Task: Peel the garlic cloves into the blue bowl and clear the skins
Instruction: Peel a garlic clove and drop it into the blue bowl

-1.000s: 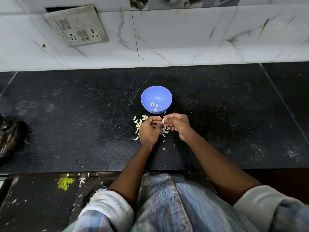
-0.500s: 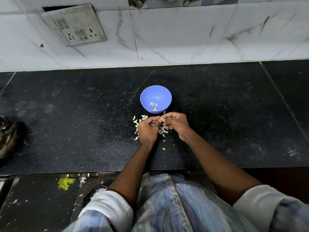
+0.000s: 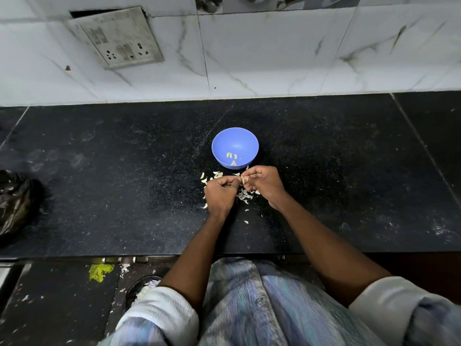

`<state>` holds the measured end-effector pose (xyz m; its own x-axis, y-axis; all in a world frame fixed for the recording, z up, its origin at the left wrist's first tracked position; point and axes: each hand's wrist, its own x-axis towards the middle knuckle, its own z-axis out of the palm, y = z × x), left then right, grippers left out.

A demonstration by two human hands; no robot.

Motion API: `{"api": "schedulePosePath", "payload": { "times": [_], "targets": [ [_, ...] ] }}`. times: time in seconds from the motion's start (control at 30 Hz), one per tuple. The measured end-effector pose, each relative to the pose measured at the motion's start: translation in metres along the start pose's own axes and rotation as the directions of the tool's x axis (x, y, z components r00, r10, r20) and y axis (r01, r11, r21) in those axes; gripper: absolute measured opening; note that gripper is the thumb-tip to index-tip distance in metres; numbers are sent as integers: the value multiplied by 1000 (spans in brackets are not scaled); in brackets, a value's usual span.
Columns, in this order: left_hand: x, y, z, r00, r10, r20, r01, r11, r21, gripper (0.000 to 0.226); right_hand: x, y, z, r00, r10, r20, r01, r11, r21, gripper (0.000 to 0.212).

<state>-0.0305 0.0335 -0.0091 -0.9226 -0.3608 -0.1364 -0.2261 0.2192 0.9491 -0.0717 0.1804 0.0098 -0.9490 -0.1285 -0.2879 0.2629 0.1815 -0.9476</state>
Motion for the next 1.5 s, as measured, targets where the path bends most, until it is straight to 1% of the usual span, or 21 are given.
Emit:
{"api": "schedulePosePath", "payload": {
  "times": [0.1, 0.2, 0.37, 0.43, 0.53, 0.73, 0.83, 0.97, 1.13, 1.27, 1.33, 1.43, 1.5],
  "targets": [
    [1, 1, 0, 1000, -29, -6, 29, 999, -15, 6, 1, -1, 0, 1000, -8, 18, 8, 1000, -9, 10],
    [1, 3, -1, 997, -68, 21, 69, 996, -61, 5, 1, -2, 0, 999, -39, 22, 39, 999, -32, 10],
    [4, 11, -5, 986, -123, 110, 132, 988, -77, 9, 2, 1, 1, 995, -102, 6, 101, 980, -170, 11],
    [8, 17, -6, 977, -148, 153, 159, 985, -65, 12, 1, 1, -1, 993, -115, -2, 112, 973, -204, 12],
    [15, 28, -8, 963, -183, 197, 196, 980, -46, 10, 0, -1, -4, 990, -139, -5, 134, 961, -242, 14],
    [15, 31, -4, 959, -219, 177, 234, 970, -63, 7, 1, -1, -6, 989, -148, -13, 142, 966, -217, 17],
    [9, 32, -3, 968, -205, 148, 217, 974, -66, 7, 0, 1, -6, 989, -145, -19, 138, 970, -201, 17],
    [3, 28, 0, 981, -176, 84, 179, 984, -25, 16, -1, 3, -2, 989, -145, -1, 143, 974, -175, 20],
    [4, 27, 3, 987, -132, 88, 140, 987, -80, 18, 5, -3, -1, 985, -165, -47, 156, 975, -159, 14],
    [7, 28, 5, 985, -163, 64, 169, 979, -112, 17, 4, -3, -2, 987, -155, -48, 146, 976, -159, 19],
    [6, 28, 5, 980, -186, 75, 196, 969, -149, 12, 3, -4, -2, 989, -143, -40, 136, 981, -139, 18],
    [4, 27, 4, 968, -230, 97, 246, 942, -228, 6, 1, -5, -4, 990, -136, -25, 133, 987, -91, 12],
    [1, 28, 3, 958, -264, 109, 285, 911, -300, 6, 1, -4, -4, 992, -129, -15, 127, 988, -83, 12]
  ]
}}
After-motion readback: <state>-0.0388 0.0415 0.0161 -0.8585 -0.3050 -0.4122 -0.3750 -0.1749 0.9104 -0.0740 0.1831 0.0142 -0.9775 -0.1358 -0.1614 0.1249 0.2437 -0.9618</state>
